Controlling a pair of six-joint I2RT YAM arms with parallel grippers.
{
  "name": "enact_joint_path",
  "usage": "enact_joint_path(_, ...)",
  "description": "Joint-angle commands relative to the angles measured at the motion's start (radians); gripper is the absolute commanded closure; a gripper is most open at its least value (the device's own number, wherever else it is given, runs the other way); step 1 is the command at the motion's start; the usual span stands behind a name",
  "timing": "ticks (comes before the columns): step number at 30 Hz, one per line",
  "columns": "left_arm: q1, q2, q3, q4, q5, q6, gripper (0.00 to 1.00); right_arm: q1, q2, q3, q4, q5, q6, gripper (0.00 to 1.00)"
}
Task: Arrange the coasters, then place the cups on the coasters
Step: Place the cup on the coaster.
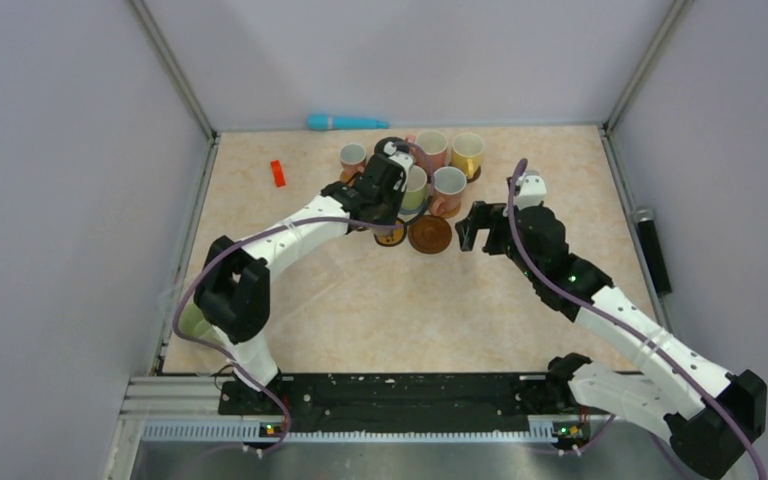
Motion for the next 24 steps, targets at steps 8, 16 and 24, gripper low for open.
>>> enact_joint_path(8,-0.011,0.141,0.190,-0.026,0.015,0.034,1.00,-0.008,-0.092,-0.026,0.066,0.076,-0.007,0.02)
enact_joint_path(16,-0.010,0.167,0.198,-0.043,-0.003,0.044,1.00,-0.008,-0.146,-0.051,0.086,0.104,-0.005,0.02)
enact_joint_path(24,-0.011,0.188,0.210,-0.051,0.008,0.042,0.99,-0.007,-0.144,-0.052,0.088,0.103,-0.007,0.02)
